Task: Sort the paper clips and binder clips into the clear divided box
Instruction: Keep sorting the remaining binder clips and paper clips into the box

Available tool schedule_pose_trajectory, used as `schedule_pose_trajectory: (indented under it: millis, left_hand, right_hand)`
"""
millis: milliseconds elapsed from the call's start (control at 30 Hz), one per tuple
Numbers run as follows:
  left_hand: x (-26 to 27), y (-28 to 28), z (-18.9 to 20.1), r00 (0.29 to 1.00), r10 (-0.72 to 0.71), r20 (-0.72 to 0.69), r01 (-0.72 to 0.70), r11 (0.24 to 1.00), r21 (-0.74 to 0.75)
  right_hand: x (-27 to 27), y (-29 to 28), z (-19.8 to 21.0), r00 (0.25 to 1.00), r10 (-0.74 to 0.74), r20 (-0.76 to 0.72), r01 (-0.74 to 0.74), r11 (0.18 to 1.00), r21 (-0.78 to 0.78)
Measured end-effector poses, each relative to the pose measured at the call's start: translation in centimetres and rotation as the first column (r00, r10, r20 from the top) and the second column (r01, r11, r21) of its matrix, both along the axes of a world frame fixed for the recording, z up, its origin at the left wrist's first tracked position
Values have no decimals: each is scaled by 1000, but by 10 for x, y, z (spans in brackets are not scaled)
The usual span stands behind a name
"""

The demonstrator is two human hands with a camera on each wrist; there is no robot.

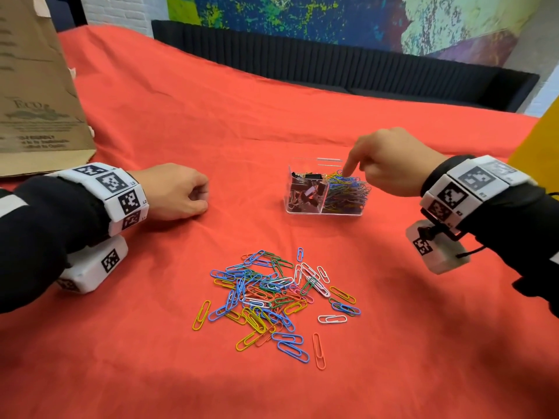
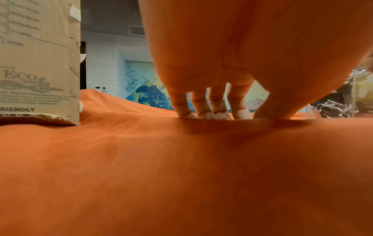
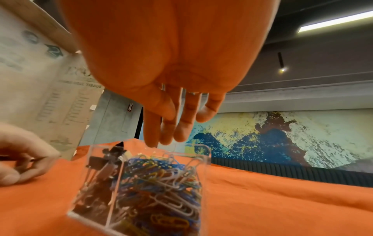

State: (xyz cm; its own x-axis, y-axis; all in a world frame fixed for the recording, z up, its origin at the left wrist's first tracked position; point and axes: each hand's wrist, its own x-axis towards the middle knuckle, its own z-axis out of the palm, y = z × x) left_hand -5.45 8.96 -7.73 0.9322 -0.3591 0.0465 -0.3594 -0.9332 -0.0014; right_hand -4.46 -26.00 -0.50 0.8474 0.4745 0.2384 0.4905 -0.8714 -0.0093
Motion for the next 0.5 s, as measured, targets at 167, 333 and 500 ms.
schedule_pose_trajectory:
  millis: [167, 333, 500]
  left_hand:
    - [0, -1, 0, 1000, 1, 4, -1, 1000, 10]
    - [0, -1, 1, 1000, 8, -16, -8, 1000, 4]
    - [0, -1, 2, 999, 20, -40, -20, 1000, -9]
  right_hand:
    - [-6, 7, -3, 995, 6, -98, -11, 999, -51]
    - [-24, 13, 4, 994, 65, 89, -75, 990, 119]
    - [-69, 47, -21, 926, 291, -241, -305, 952, -20]
